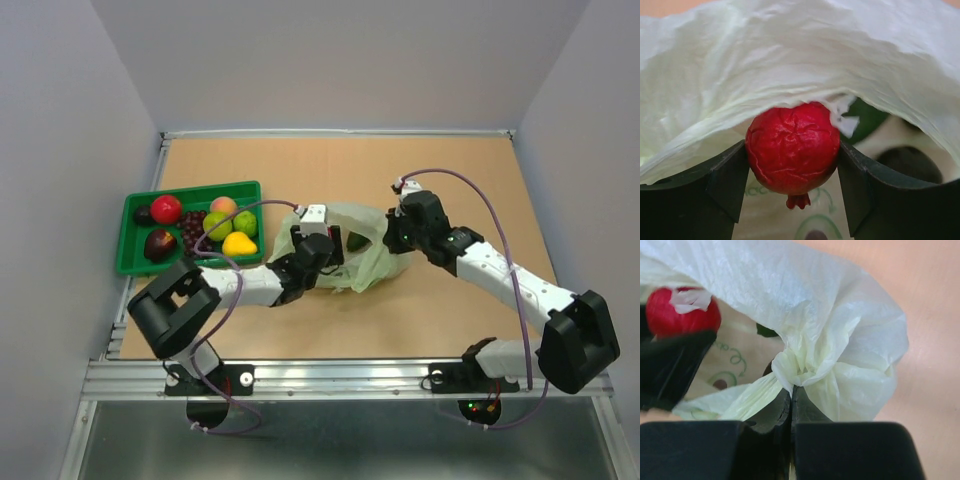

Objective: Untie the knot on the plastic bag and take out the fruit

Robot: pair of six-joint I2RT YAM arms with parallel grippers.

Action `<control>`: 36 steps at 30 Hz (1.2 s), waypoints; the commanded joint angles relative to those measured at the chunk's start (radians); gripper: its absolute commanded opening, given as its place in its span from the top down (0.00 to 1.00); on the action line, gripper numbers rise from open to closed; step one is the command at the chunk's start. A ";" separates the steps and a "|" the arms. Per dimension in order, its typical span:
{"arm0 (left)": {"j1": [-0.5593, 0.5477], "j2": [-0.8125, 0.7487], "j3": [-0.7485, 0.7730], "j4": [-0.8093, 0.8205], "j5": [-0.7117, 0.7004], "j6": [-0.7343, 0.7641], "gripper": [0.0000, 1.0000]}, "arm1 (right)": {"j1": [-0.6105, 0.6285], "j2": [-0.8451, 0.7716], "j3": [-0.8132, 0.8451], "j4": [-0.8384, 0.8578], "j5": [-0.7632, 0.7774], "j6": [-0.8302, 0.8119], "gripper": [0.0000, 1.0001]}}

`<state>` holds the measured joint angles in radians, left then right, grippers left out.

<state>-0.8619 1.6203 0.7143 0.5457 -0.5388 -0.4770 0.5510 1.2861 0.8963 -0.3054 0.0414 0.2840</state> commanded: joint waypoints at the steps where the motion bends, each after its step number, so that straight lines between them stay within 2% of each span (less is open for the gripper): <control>1: -0.129 -0.135 -0.033 -0.108 0.080 0.060 1.00 | 0.004 -0.005 0.061 0.034 0.103 -0.014 1.00; 4: -0.196 -0.262 -0.064 -0.153 0.103 0.072 1.00 | 0.004 -0.005 0.047 0.034 0.101 -0.017 1.00; 8: -0.204 -0.431 -0.116 -0.176 0.129 0.054 1.00 | 0.004 -0.027 0.015 0.034 0.112 -0.016 1.00; 12: -0.201 -0.586 -0.099 -0.225 0.126 0.072 1.00 | 0.004 -0.060 -0.045 0.035 0.120 -0.005 0.99; 14: -0.192 -0.643 -0.057 -0.268 0.108 0.080 1.00 | 0.006 -0.073 -0.080 0.035 0.120 0.006 1.00; 17: -0.106 -0.671 0.000 -0.340 0.089 0.049 1.00 | 0.006 -0.097 -0.123 0.035 0.107 0.021 1.00; 18: -0.067 -0.666 0.014 -0.366 0.086 0.035 1.00 | 0.006 -0.106 -0.134 0.035 0.107 0.023 1.00; 19: 0.039 -0.659 0.042 -0.433 0.068 0.016 1.00 | 0.006 -0.122 -0.149 0.035 0.103 0.027 1.00; 21: 0.151 -0.616 0.085 -0.536 0.025 -0.084 1.00 | 0.006 -0.143 -0.165 0.034 0.098 0.029 1.00; 22: 0.256 -0.585 0.117 -0.620 0.022 -0.104 1.00 | 0.006 -0.166 -0.178 0.035 0.095 0.030 1.00; 23: 0.317 -0.577 0.123 -0.644 0.028 -0.138 1.00 | 0.006 -0.177 -0.184 0.034 0.094 0.032 1.00; 24: 0.422 -0.573 0.125 -0.658 0.043 -0.146 1.00 | 0.006 -0.189 -0.189 0.034 0.086 0.035 0.99; 28: 0.640 -0.576 0.108 -0.623 0.210 -0.155 1.00 | 0.004 -0.243 -0.207 0.035 0.049 0.040 1.00; 31: 0.831 -0.519 0.135 -0.603 0.293 -0.155 1.00 | 0.006 -0.264 -0.211 0.034 0.031 0.034 1.00; 35: 0.954 -0.386 0.195 -0.593 0.328 -0.127 1.00 | 0.006 -0.272 -0.203 0.035 0.025 0.020 1.00; 36: 1.001 -0.357 0.206 -0.584 0.344 -0.123 0.94 | 0.006 -0.272 -0.201 0.035 0.017 0.017 1.00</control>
<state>0.0414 1.1675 0.8471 -0.0620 -0.2890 -0.6151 0.5510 1.0283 0.7151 -0.3046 0.0875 0.3134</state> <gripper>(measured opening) 0.745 0.017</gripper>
